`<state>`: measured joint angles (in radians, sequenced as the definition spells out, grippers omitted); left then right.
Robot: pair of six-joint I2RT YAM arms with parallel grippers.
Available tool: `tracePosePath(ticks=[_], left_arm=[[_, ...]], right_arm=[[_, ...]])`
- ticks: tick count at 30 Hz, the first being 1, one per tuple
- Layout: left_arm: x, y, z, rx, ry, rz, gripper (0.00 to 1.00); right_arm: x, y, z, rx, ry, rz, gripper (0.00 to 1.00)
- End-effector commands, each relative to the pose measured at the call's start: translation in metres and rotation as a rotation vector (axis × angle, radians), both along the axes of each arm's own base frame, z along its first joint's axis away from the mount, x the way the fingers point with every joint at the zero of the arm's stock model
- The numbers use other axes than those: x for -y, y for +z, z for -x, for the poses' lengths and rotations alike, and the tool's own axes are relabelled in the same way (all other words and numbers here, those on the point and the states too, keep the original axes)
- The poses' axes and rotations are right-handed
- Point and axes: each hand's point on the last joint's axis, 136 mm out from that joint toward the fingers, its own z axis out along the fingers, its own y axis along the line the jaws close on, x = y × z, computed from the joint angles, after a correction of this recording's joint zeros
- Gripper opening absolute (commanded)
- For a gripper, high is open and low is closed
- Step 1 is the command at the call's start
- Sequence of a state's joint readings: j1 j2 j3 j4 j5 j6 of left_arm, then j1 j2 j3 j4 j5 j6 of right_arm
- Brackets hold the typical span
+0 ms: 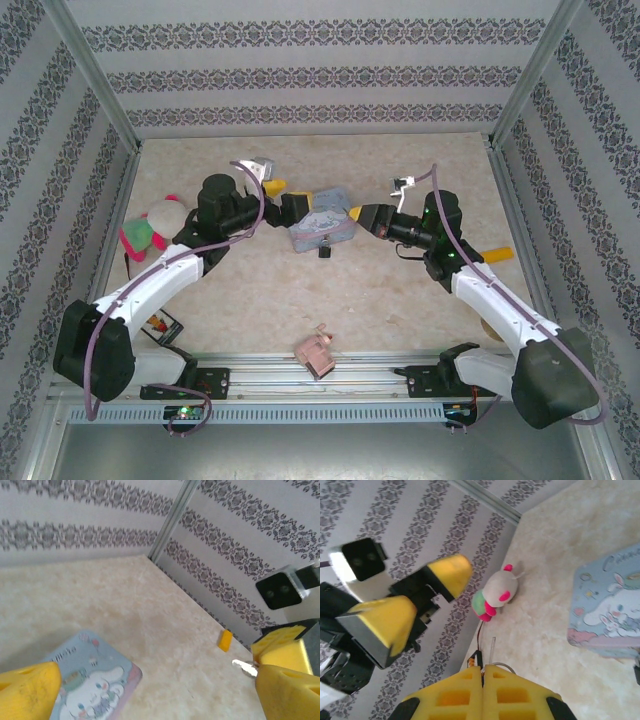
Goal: Unlock the padlock with the key
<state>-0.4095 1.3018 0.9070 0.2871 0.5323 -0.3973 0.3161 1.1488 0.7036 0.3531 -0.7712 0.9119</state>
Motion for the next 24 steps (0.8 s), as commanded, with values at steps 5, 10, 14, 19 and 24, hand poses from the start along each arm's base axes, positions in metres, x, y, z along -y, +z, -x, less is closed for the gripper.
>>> tracePosePath(ticks=[5, 10, 14, 19, 24], left_arm=[[-0.002, 0.034, 0.022, 0.026, -0.042, 0.130, 0.99], [0.016, 0.047, 0.042, 0.068, -0.203, 0.151, 0.90], [0.026, 0.052, 0.051, 0.068, -0.266, 0.156, 0.83], [0.031, 0.050, 0.055, 0.041, -0.302, 0.149, 0.71], [0.035, 0.043, 0.060, 0.012, -0.347, 0.139, 0.64]], right_arm=[[-0.009, 0.021, 0.007, 0.142, 0.089, -0.077, 0.00], [-0.020, 0.029, 0.013, 0.131, 0.152, -0.124, 0.00], [-0.032, 0.040, 0.020, 0.122, 0.241, -0.180, 0.00], [-0.045, 0.046, 0.028, 0.122, 0.330, -0.197, 0.00], [-0.056, 0.054, 0.034, 0.130, 0.382, -0.208, 0.00]])
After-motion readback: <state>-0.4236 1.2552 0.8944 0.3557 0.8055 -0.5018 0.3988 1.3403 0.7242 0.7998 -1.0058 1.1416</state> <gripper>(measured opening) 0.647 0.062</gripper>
